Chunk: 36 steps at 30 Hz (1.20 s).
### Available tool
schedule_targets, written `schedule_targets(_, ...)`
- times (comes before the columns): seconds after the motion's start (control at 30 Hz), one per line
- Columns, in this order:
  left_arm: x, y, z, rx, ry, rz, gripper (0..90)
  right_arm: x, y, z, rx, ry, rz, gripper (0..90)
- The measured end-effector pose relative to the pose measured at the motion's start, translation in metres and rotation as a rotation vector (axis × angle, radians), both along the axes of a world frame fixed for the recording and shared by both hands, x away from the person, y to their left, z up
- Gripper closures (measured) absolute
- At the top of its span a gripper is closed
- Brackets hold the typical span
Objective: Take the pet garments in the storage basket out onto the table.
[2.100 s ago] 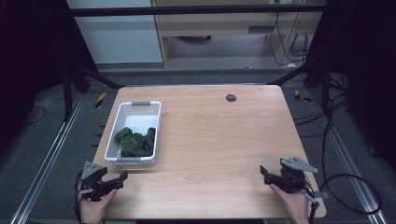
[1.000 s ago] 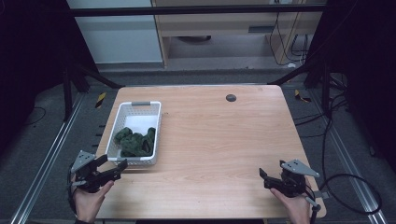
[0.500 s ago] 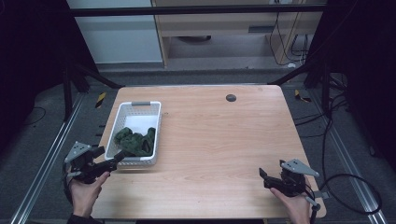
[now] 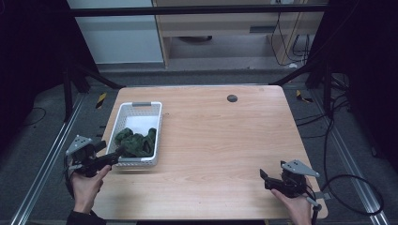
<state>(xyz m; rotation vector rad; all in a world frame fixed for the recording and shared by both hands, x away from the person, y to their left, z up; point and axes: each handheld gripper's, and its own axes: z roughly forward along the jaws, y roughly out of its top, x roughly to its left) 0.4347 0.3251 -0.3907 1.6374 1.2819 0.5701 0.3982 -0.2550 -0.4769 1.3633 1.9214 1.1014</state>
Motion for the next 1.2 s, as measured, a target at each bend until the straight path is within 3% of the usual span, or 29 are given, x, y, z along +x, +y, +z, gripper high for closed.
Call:
schedule_targets(0.53,0.025,-0.009,0.005,0.066,0.048,-0.013,13.9,0.000,-0.002,0.000,0.008,0.008,-0.004,13.8)
schedule_targets(1.2,0.053,-0.015,-0.004,0.126,0.132,-0.034,12.9,0.003,-0.001,-0.001,0.001,0.013,0.004,13.0)
